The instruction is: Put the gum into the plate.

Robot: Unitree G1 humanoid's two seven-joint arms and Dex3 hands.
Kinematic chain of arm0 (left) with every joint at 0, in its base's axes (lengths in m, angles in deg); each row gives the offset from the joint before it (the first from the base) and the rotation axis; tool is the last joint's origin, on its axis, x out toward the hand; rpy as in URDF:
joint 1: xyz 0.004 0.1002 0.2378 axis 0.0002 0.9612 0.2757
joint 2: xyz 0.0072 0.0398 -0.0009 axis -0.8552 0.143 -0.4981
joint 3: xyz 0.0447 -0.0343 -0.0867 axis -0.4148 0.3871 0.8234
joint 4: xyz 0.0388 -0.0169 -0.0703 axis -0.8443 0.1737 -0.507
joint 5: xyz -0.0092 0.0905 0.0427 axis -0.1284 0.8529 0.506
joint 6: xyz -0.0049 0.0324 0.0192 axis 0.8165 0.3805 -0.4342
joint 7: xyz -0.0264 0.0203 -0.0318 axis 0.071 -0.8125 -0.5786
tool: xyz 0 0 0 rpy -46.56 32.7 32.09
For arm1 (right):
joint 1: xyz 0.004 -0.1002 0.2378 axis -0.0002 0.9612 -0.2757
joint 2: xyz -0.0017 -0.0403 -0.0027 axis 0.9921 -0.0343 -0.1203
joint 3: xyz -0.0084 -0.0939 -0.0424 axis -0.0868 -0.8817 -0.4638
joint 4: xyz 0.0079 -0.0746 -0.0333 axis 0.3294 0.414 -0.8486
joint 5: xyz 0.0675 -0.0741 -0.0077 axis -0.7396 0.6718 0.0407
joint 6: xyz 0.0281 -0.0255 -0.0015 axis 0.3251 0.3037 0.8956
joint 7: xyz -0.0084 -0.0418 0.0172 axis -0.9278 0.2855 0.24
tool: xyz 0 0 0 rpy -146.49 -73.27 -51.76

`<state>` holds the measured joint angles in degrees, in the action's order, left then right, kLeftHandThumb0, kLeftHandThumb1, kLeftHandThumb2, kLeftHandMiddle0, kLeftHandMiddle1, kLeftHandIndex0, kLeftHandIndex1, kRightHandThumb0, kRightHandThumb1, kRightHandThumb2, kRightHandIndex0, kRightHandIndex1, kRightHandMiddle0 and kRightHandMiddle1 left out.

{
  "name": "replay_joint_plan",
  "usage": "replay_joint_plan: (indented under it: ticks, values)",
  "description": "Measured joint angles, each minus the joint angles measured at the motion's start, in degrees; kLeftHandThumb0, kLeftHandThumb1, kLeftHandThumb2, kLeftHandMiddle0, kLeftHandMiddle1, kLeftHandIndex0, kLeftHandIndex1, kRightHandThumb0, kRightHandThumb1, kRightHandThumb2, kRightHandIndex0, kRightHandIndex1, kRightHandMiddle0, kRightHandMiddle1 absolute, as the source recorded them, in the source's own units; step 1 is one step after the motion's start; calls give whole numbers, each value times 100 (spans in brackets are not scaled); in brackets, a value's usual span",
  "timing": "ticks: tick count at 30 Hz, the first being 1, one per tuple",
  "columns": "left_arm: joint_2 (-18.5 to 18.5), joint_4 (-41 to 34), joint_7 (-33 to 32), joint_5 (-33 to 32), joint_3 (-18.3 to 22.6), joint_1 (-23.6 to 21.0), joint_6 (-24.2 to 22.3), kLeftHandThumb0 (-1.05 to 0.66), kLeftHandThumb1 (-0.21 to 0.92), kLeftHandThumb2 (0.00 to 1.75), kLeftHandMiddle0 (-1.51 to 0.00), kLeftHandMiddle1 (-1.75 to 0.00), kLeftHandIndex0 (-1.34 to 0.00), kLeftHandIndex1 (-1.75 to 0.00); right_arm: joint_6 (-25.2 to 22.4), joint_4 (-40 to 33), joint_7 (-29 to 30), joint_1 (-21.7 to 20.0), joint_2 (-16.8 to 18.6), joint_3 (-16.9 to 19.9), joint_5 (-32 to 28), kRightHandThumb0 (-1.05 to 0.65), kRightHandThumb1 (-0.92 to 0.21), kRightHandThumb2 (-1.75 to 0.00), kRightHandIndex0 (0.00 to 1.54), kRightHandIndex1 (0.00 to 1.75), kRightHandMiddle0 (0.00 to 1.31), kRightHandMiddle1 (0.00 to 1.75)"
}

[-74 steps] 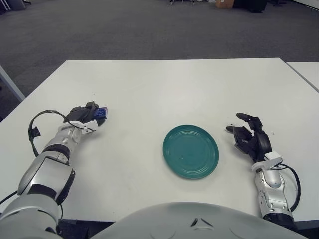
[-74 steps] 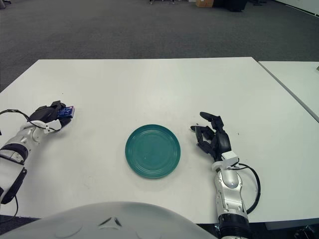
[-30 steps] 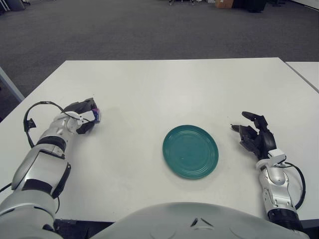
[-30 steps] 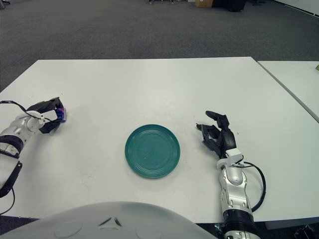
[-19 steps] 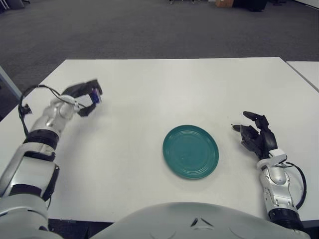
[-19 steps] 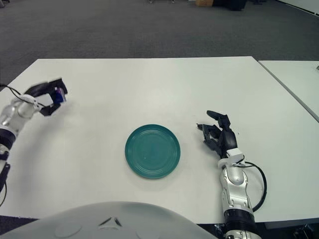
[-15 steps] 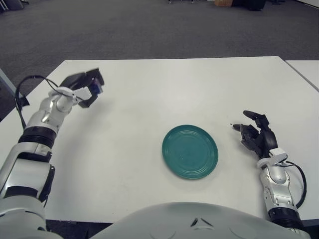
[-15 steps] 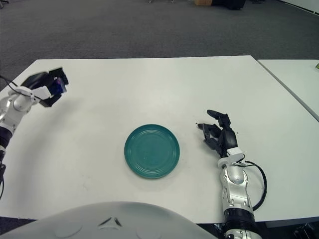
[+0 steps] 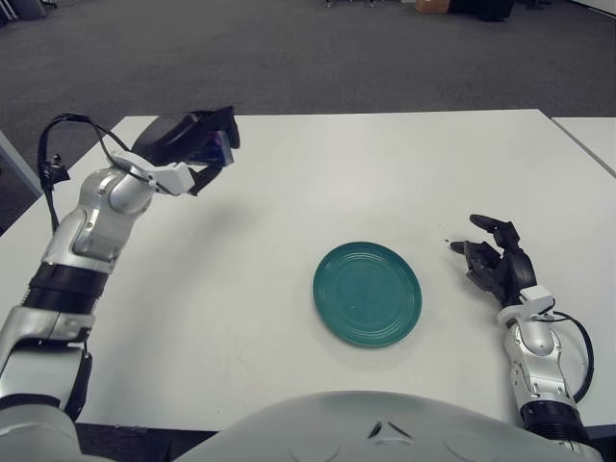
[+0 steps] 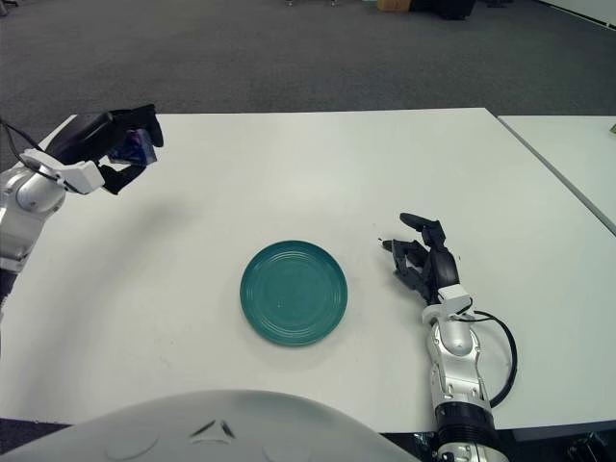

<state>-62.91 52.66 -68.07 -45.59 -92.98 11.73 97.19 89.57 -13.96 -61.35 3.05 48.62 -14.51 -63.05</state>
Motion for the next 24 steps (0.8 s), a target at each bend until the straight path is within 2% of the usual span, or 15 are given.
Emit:
replay_joint_plan:
  ticks: [5,14,19,24]
  values:
    - [307,-389,81,7,-28,239,-177,0,13,152,-75,-170,-53,-175,-3,9,51,11,7,-6,24,-41,-77,-81,59,82,0,99]
    - [794,-919,226,198,-358,453,-288,0,15,152,-73,-174,-52,-175,-85,-71,67,51,17,-24,29,-44,-79,-76,56,77,0,100]
    - [1123,-1479,508,275,-735,518,-421,0,9,159,-77,-174,-56,-175,-85,-147,106,87,54,-53,51,-45,-80,-75,55,76,0,99]
    - [1230,-1631,635,318,-869,555,-345,0,3,165,-81,-175,-61,-175,-86,-261,158,112,95,-89,115,-46,-81,-74,55,74,0,99]
